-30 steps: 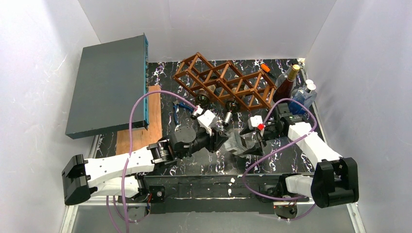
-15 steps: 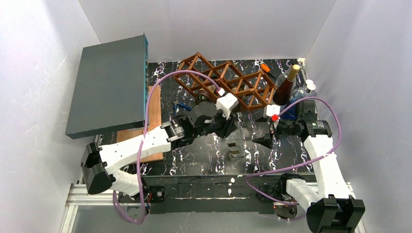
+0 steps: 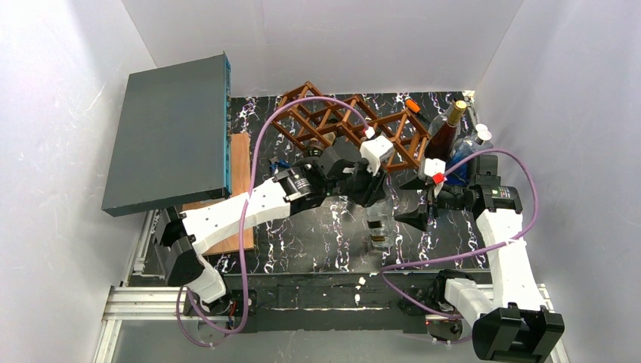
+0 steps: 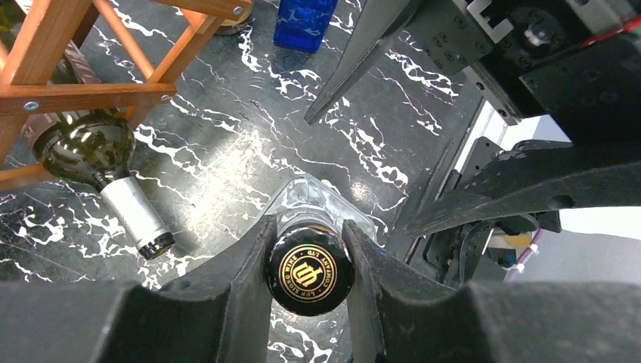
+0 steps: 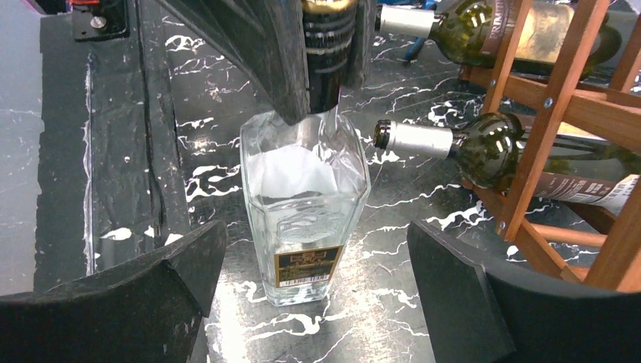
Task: Take the wine bottle off the wine rack
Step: Place the wine bottle at the center of the board.
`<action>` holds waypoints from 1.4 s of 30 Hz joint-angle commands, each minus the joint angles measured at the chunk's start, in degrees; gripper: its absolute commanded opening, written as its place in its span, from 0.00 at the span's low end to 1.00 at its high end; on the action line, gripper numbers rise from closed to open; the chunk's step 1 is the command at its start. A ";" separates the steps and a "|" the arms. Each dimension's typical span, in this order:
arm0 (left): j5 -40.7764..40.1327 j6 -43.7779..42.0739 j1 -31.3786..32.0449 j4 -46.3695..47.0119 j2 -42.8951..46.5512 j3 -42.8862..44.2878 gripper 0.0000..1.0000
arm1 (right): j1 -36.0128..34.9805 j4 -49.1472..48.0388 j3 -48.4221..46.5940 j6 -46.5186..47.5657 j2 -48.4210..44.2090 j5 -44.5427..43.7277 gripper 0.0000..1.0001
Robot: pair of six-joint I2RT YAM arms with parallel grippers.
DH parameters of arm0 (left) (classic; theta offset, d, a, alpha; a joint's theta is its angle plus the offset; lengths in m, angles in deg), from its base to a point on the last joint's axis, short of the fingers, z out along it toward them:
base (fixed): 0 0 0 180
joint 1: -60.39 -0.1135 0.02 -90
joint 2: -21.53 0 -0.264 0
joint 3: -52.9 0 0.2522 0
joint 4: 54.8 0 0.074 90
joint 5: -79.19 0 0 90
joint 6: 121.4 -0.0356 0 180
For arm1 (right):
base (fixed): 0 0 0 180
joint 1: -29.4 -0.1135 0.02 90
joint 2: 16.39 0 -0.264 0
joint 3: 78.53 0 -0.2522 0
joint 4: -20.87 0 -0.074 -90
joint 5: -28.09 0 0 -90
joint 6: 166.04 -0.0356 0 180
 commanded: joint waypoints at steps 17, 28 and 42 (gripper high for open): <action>-1.68 -8.85 3.54 -13.81 -6.45 16.76 0.15 | 1.98 7.30 -3.93 5.47 0.65 5.81 0.98; -1.05 -6.45 4.45 -13.98 -7.35 17.33 0.42 | 1.97 8.40 -4.06 5.47 0.17 6.32 0.98; -0.04 1.40 4.51 -10.49 -1.46 10.91 0.72 | 1.53 10.13 -3.25 5.49 -0.20 9.55 0.98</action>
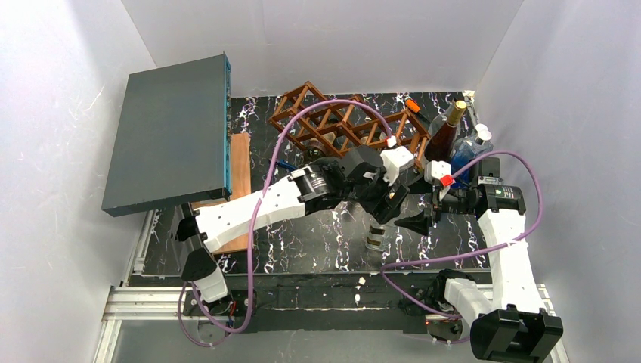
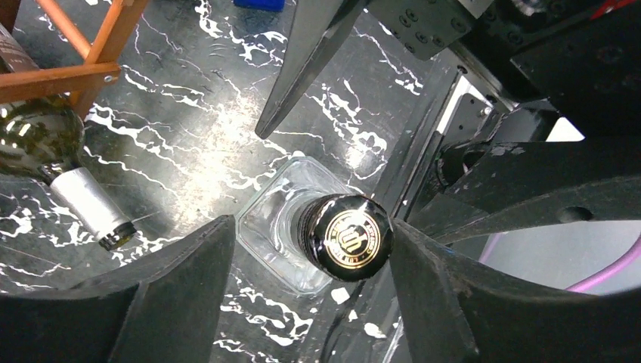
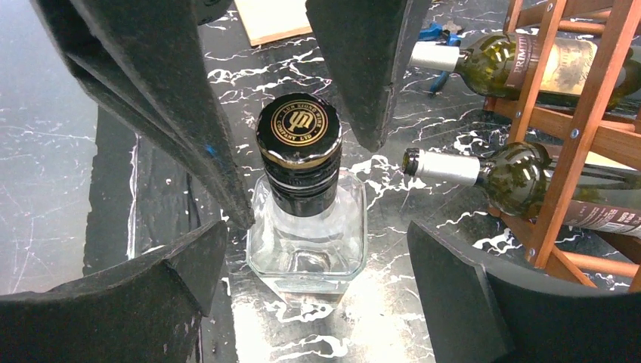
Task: Take the wine bottle off the wine rack
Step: Place the wine bottle at the center of the board, then move the wine bottle to the center of the board.
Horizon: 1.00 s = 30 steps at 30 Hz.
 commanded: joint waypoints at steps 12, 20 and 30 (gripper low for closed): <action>-0.17 11.11 -3.92 10.84 17.91 -14.17 0.98 | -7.14 1.89 -3.20 2.26 2.84 -0.15 0.98; -2.93 11.90 -6.61 9.32 26.39 -23.55 0.98 | -13.69 1.57 -6.33 2.10 6.27 -1.16 0.88; -5.76 15.54 -7.84 13.01 37.09 -38.16 0.98 | -15.85 -0.37 -8.86 -0.63 7.47 -2.65 0.49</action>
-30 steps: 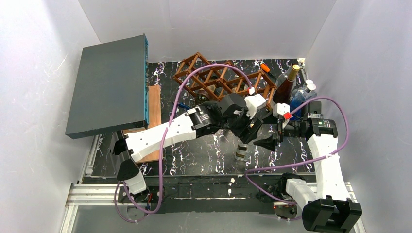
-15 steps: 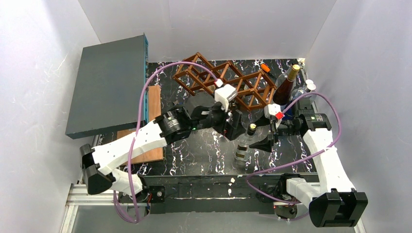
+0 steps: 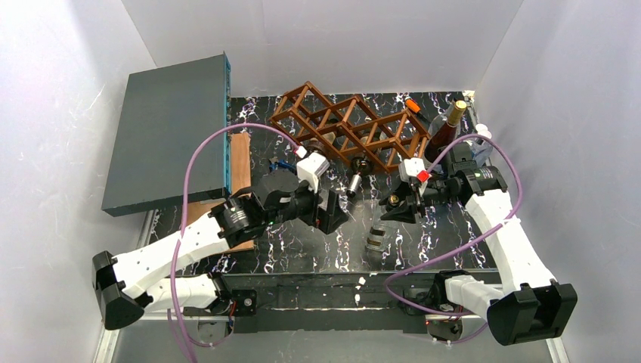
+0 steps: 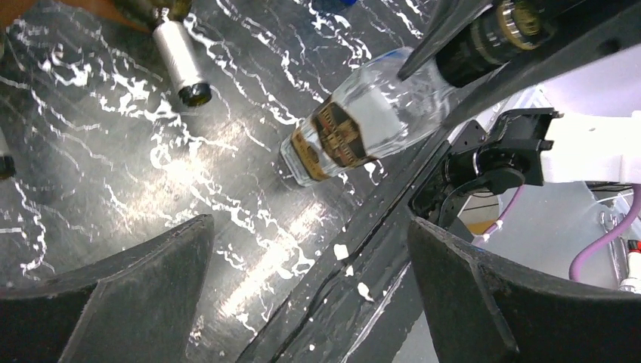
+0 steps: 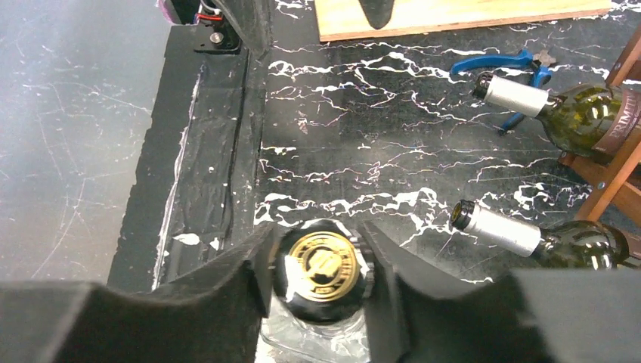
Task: Take the wine bottle off the wine rack
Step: Move the wine bottle to the center of the board.
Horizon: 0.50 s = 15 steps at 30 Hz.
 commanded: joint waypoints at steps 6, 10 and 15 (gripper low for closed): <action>-2.67 3.23 -0.45 5.23 8.32 -9.01 0.98 | 0.26 -2.34 -3.93 -2.77 -0.78 -1.63 0.22; -3.00 4.15 -0.42 6.54 10.15 -11.58 0.98 | 3.82 -0.79 -7.15 -2.61 -1.24 -2.78 0.11; -2.97 4.40 -0.49 7.02 11.24 -13.15 0.98 | 13.09 -6.09 -7.44 -6.47 -1.67 -1.43 0.09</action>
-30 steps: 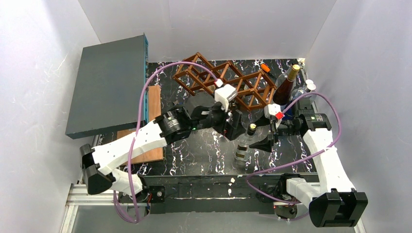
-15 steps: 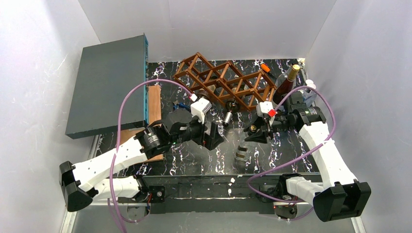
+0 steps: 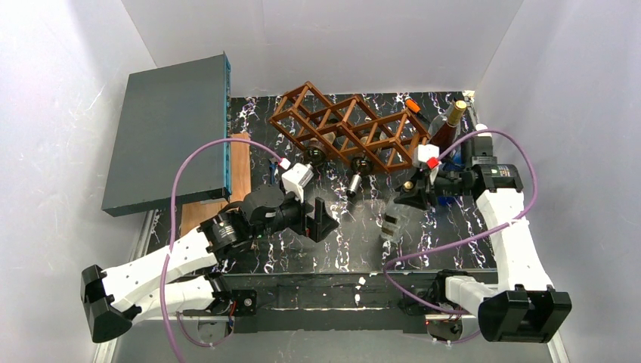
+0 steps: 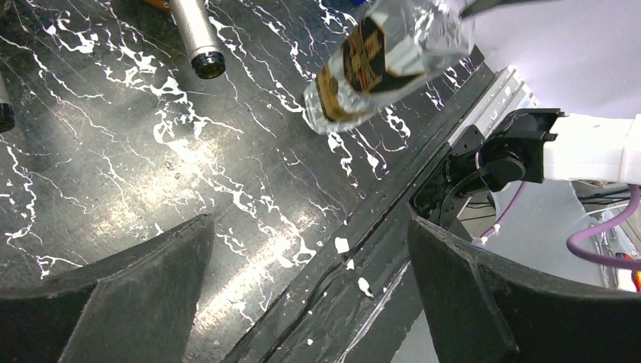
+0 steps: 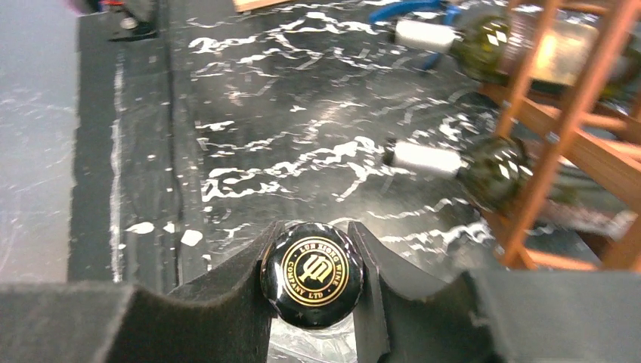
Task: Take the wine bottle off the wine rack
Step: Move the wine bottle to the center of the board.
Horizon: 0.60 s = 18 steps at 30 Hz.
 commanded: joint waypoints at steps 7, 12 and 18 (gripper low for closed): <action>0.19 1.23 -0.36 3.88 2.01 -3.15 0.98 | 12.61 -18.27 -2.40 -13.05 0.11 1.85 0.09; 0.67 2.04 -0.39 5.62 2.82 -5.11 0.98 | 15.27 -24.38 -1.74 -16.83 1.28 -4.64 0.10; -0.36 3.82 -0.73 7.12 4.44 -7.63 0.98 | 19.22 -31.12 -0.66 -22.31 2.41 -5.68 0.13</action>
